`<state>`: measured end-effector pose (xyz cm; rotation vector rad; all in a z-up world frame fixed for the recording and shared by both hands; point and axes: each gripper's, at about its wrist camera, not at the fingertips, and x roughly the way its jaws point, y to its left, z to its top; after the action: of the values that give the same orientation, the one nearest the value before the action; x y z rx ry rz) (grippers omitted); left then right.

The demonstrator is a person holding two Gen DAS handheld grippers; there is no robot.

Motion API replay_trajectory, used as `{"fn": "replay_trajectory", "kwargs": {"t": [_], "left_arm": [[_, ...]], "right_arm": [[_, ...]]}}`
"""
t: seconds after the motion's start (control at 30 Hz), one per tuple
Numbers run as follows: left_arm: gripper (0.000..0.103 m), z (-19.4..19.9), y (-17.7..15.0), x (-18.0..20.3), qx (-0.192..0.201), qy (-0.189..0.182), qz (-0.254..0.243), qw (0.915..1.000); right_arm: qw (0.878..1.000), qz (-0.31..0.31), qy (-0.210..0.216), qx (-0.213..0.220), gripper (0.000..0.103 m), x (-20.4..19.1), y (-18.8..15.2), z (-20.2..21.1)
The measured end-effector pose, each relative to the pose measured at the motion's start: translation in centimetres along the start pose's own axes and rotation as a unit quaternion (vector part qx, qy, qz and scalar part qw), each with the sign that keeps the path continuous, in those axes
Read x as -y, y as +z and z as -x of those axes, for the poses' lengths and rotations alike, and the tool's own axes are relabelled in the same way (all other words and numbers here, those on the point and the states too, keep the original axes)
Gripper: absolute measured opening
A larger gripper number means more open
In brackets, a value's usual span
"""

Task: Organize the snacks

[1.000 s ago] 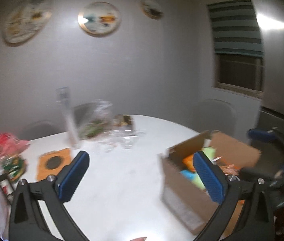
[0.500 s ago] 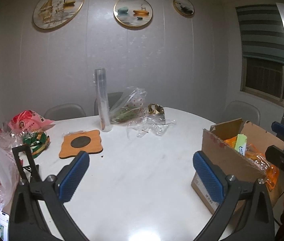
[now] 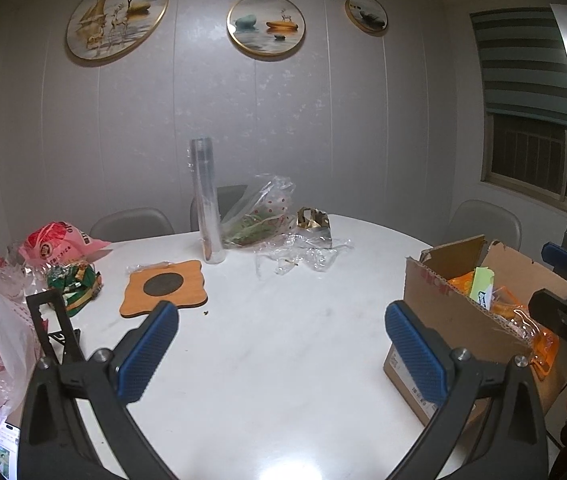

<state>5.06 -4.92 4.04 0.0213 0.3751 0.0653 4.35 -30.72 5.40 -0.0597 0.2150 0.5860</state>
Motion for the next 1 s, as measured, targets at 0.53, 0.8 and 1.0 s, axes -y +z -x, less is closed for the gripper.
{"fn": "replay_trajectory", "kwargs": {"t": [0.53, 0.8, 1.0], "left_arm": [[0.102, -0.07, 0.01, 0.03, -0.005, -0.006, -0.001, 1.0000], [0.102, -0.24, 0.01, -0.08, -0.007, -0.008, -0.002, 0.9999], [0.102, -0.44, -0.10, -0.22, -0.010, -0.010, 0.000, 0.9999]], "right_arm": [[1.000, -0.001, 0.001, -0.001, 0.103, 0.00, -0.16, 0.02], [1.000, 0.003, -0.004, -0.001, 0.103, -0.32, -0.50, 0.11], [1.000, -0.001, -0.003, -0.002, 0.103, -0.35, -0.66, 0.18]]}}
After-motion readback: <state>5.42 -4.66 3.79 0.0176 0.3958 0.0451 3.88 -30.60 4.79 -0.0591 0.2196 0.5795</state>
